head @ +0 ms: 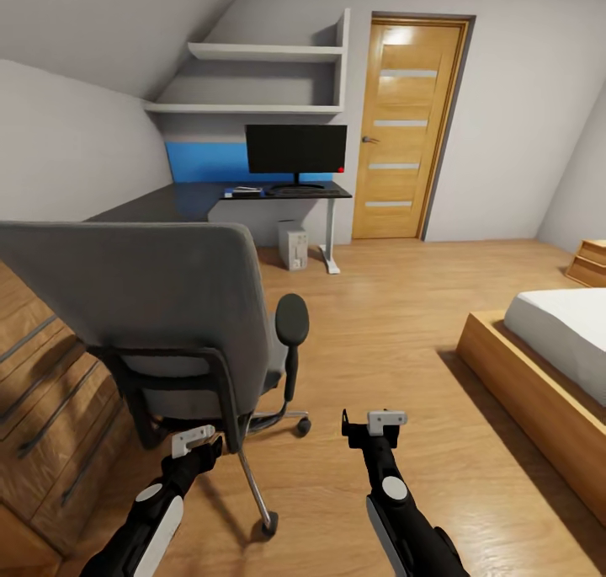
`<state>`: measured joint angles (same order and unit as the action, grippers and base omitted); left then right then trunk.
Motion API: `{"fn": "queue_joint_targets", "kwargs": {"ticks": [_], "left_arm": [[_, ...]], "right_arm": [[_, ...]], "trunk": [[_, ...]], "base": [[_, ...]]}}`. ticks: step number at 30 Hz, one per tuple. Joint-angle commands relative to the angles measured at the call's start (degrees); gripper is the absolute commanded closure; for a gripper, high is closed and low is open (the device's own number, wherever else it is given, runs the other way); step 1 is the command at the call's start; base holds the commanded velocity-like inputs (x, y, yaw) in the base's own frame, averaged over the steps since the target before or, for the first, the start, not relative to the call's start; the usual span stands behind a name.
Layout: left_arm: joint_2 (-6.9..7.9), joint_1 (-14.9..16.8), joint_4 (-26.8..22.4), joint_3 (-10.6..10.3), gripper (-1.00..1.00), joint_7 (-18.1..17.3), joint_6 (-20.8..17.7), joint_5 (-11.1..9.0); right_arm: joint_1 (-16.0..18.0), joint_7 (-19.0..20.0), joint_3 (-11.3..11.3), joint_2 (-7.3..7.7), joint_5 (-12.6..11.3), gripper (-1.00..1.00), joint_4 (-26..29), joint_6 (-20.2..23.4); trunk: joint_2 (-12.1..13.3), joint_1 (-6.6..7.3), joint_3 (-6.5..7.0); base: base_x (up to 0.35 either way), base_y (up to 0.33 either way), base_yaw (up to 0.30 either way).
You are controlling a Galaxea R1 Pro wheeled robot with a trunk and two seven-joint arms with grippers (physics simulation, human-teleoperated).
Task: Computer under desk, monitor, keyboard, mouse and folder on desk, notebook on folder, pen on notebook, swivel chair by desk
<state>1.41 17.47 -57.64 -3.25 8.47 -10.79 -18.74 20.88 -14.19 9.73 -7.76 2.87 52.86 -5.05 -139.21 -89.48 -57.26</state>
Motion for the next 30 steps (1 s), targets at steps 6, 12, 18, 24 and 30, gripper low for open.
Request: {"fn": "queue_joint_targets", "kwargs": {"ticks": [6,12,18,24,30], "left_arm": [[0.08,0.0,-0.1,-0.3,-1.00,0.6,-0.2,-0.6],[0.08,0.0,-0.1,-0.3,-1.00,0.6,-0.2,-0.6],[0.09,0.0,-0.1,-0.3,-1.00,0.6,-0.2,-0.6],[0.15,0.0,-0.1,-0.2,-1.00,0.5,-0.3,-0.7],[0.17,0.0,-0.1,-0.2,-1.00,0.6,-0.3,-0.7]], "right_arm": [[0.0,-0.4,0.1,0.02,0.3,-1.00,0.0,0.0],[0.0,-0.4,0.1,0.02,0.3,-1.00,0.0,0.0],[0.0,-0.4,0.1,0.03,0.3,-1.00,-0.1,0.0],[0.0,-0.3,0.1,0.01,0.3,-1.00,-0.1,0.0],[0.0,-0.3,0.1,0.02,0.3,-1.00,-0.1,0.0]], "trunk": [[0.0,0.00,-0.05],[0.0,0.00,-0.05],[0.0,0.00,-0.05],[0.0,0.00,-0.05],[0.0,0.00,-0.05]], "base": [[0.020,-0.153,0.000],[0.002,-0.270,0.000],[0.000,-0.094,0.000],[-0.112,-0.010,0.000],[-0.287,-0.002,0.000]]}}
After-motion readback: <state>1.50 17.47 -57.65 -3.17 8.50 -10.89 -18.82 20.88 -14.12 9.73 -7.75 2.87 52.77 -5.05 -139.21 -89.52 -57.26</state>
